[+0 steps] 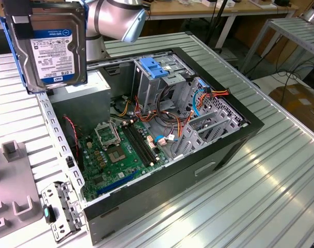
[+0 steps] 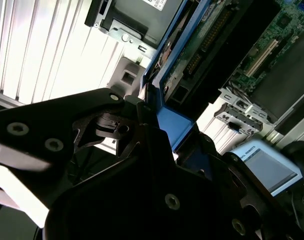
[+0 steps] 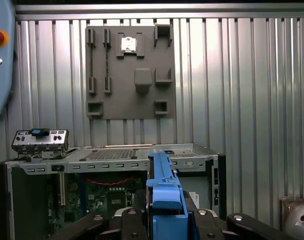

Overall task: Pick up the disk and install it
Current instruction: 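Pick up the disk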

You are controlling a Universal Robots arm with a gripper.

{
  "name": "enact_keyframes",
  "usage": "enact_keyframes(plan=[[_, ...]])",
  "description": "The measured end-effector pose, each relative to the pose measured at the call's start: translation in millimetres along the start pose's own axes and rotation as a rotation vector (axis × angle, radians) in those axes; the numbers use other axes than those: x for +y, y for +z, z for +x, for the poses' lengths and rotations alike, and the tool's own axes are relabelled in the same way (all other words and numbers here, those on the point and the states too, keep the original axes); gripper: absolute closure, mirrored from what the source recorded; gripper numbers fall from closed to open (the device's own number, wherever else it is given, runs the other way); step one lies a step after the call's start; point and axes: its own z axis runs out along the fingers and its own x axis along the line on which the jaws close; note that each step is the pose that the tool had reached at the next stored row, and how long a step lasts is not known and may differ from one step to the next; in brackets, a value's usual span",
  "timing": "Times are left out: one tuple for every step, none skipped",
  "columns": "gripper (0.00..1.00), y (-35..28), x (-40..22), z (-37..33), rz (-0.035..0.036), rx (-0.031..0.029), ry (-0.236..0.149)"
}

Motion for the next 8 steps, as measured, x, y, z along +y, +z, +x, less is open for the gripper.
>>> enact_keyframes(plan=[[0.63, 0.0, -2.7, -0.1, -0.0003, 0.0000, 0.000], [0.63, 0.0, -5.3, -0.2, -0.0007, 0.0001, 0.000], [0.63, 0.1, -8.6, -0.3, -0.0011, 0.0000, 0.000], [0.63, 0.1, -10.9, -0.4, -0.0013, 0.0000, 0.000], [0.63, 0.1, -13.8, -0.5, -0.0017, 0.0000, 0.000], [0.63, 0.1, -16.0, -0.6, -0.0020, 0.0000, 0.000], [0.63, 0.1, -18.1, -0.7, -0.0022, 0.0000, 0.000], [0.63, 0.2, -20.4, -0.8, -0.0024, 0.0000, 0.000]])
